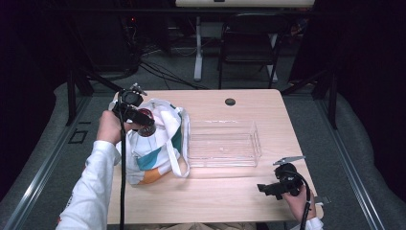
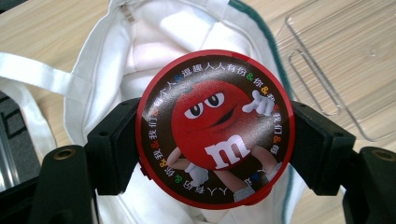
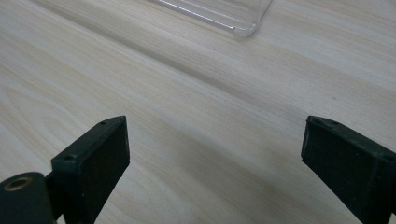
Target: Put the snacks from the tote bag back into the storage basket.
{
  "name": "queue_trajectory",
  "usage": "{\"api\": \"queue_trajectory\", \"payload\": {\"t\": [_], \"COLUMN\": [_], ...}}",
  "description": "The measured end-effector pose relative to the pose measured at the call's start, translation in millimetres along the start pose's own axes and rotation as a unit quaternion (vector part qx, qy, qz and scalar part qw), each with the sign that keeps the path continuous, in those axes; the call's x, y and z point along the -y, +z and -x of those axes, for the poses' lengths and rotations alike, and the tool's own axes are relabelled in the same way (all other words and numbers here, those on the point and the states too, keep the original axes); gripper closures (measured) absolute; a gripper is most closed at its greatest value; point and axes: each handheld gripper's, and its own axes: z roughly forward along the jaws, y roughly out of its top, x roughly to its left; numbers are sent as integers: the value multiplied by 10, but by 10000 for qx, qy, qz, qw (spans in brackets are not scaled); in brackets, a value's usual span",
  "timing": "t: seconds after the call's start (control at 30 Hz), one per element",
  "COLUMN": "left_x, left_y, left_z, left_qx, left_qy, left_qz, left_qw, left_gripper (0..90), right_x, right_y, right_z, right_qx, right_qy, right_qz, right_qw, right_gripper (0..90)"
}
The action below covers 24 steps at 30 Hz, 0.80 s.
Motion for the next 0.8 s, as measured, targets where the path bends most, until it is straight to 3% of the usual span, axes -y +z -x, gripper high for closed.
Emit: {"api": "queue_trajectory", "payload": {"t": [0.8], "left_x": [-202], "left_y": [-93], "left_z": [332], "left_qx": [142], "left_qy": [399], "left_qz": [157], "left_qw": [9990], "left_gripper": [258], "right_x": [-1], "right_y": [5], "right_z": [3], "right_qx": [-15], "right_qy": [1], "right_qz": [-16], "right_qw": [10000], "right_gripper": [78]}}
